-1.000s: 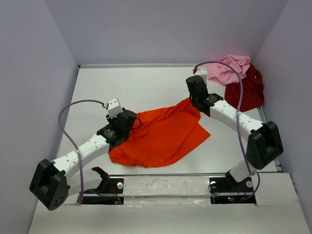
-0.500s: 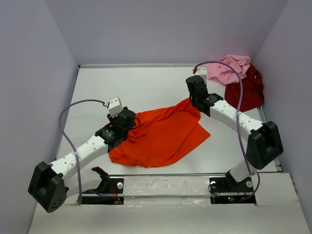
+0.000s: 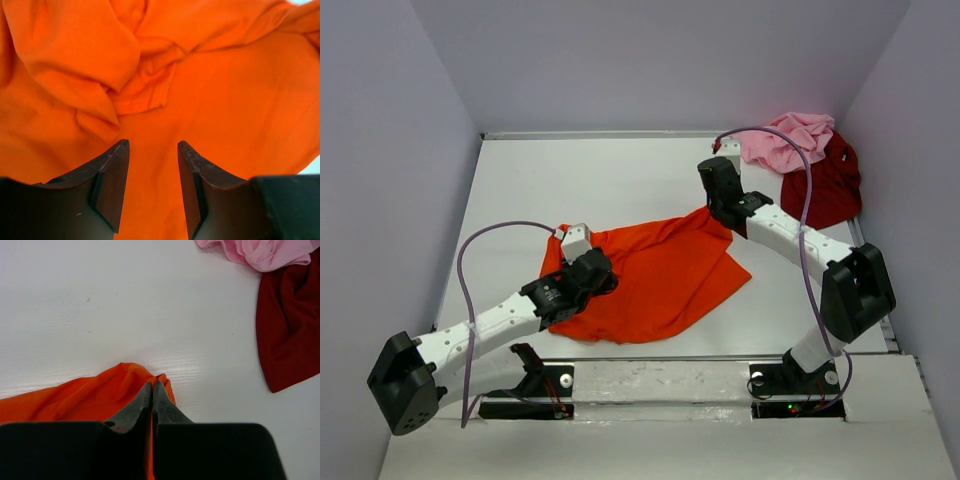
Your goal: Fold and stack the t-shirts
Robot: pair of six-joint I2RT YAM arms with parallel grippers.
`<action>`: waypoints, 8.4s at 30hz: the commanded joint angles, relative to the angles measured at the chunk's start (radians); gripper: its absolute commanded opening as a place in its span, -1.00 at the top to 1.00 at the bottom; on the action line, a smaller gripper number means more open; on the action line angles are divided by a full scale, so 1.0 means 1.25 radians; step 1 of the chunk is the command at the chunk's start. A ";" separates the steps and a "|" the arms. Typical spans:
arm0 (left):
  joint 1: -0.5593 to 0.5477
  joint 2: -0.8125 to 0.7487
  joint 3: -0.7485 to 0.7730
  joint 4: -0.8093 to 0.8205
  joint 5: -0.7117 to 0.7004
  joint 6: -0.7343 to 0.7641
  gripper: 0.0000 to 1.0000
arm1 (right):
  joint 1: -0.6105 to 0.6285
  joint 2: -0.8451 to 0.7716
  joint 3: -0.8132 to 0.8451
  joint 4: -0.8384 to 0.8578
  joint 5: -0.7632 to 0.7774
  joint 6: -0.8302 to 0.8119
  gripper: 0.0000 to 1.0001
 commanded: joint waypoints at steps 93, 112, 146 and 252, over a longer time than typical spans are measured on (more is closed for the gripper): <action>-0.042 0.425 0.231 -0.302 -0.193 -0.080 -0.91 | -0.002 -0.023 0.033 0.010 -0.028 0.015 1.00; -0.039 0.489 0.209 -0.240 -0.180 -0.058 -0.27 | -0.002 -0.014 0.034 0.010 -0.026 0.011 1.00; -0.039 0.456 0.242 -0.291 -0.222 -0.053 0.43 | -0.002 0.004 0.039 0.007 -0.038 0.002 1.00; 0.401 0.054 0.695 0.188 -0.039 0.620 1.00 | -0.067 -0.137 0.490 -0.049 -0.095 -0.131 1.00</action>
